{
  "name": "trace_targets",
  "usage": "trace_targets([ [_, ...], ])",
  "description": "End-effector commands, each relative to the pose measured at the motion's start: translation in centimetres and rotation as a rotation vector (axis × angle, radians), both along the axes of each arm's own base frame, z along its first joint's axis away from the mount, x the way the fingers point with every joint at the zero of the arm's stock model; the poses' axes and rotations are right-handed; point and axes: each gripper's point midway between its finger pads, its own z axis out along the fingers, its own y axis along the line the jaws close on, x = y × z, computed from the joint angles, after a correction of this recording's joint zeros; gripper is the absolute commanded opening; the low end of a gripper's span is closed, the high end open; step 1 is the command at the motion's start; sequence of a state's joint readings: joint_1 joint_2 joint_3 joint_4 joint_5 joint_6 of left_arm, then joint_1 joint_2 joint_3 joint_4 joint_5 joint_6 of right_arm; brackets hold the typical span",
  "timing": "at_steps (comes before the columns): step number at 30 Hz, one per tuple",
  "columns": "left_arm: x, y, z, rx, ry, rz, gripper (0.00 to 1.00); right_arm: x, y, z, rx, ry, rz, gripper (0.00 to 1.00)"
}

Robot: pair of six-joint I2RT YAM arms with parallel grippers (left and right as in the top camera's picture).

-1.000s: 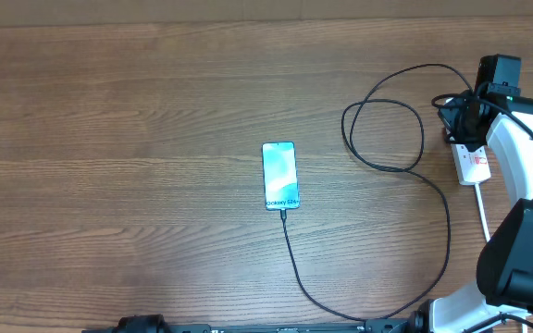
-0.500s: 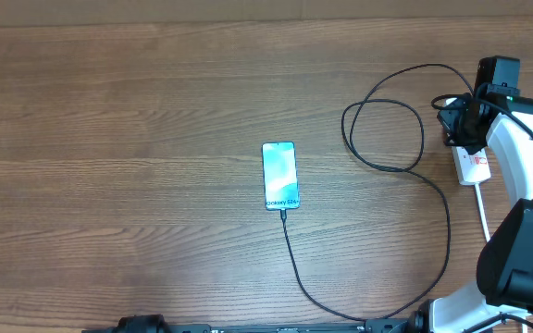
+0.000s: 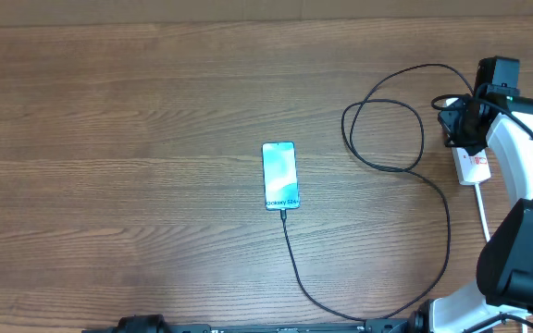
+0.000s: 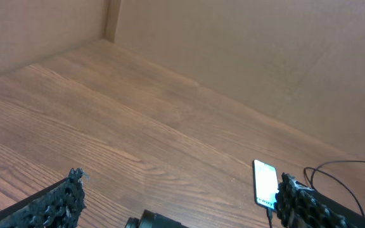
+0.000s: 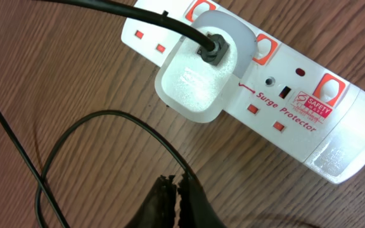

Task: Plug charger to phone and switch on socket

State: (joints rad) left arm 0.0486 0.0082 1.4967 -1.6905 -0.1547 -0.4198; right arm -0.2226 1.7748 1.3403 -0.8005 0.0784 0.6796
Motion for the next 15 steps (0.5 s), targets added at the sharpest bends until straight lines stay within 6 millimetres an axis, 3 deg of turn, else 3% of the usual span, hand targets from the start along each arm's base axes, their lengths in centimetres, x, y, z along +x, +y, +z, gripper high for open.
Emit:
trace_targets([
  [1, -0.08, 0.11, -0.03, -0.005, -0.004, 0.021, 1.00, -0.03, 0.01, -0.09, 0.005, 0.003, -0.004, 0.04],
  [15, -0.08, 0.11, -0.03, -0.005, -0.004, 0.021, 1.00, -1.03, 0.27, -0.48, 0.016, 0.046, 0.001, 0.04],
])
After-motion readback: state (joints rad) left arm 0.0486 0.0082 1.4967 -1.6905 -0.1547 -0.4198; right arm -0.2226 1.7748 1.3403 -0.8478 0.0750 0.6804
